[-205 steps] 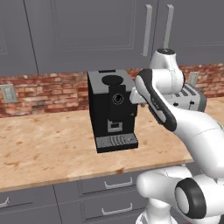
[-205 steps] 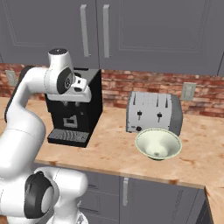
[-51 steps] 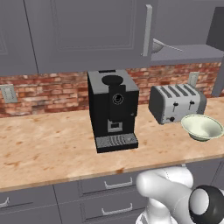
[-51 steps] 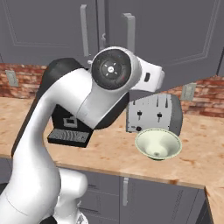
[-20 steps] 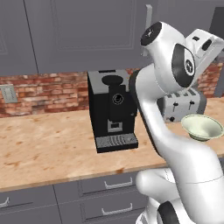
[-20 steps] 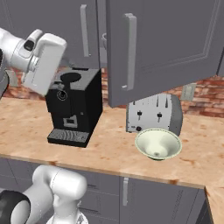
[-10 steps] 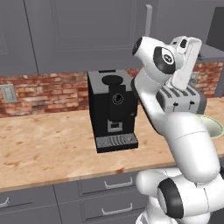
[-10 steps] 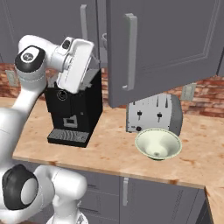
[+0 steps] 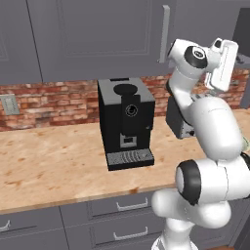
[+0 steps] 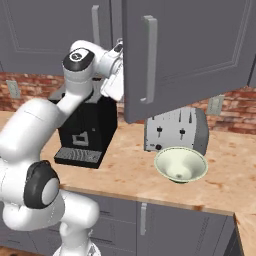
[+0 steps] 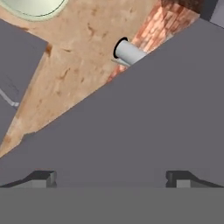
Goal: Open the cabinet and setup a tea strainer by placing it in the bowl upright.
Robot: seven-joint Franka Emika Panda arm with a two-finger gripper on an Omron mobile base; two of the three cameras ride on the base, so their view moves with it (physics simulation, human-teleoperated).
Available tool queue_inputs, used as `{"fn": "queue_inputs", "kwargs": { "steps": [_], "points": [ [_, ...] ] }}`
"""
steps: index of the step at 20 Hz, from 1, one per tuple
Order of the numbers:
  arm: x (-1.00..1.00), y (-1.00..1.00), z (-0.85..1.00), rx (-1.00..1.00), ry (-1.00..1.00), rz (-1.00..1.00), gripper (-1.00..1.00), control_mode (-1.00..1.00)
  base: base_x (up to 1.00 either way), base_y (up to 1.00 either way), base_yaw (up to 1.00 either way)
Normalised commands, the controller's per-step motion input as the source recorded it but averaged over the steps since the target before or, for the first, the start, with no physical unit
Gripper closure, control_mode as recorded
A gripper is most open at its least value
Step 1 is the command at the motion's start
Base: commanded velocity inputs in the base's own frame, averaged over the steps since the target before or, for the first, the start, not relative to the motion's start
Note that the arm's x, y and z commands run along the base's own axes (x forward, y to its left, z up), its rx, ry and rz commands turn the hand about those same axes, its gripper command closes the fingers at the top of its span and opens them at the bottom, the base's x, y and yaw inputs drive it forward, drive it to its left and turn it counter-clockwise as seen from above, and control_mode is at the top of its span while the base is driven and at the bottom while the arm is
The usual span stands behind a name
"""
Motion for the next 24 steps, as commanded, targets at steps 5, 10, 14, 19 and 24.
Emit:
{"fn": "queue_inputs", "kwargs": {
  "steps": [5,10,14,19,24],
  "points": [
    [-0.14,-1.0,0.01,0.04,0.03,-0.09,-1.0,-1.0,0.0,0.0,0.0],
    [-0.29,-1.0,0.0,0.16,0.01,0.02,-1.0,-1.0,0.0,0.0,0.0],
    [-0.44,-1.0,0.0,0.23,0.0,0.1,-1.0,-1.0,0.0,0.0,0.0],
    [-0.1,-0.88,-0.01,0.18,0.0,0.24,-1.0,-1.0,0.0,0.0,0.0],
    [0.08,-0.56,-0.09,0.1,0.0,0.23,-1.0,-1.0,0.0,0.0,0.0]
  ]
}}
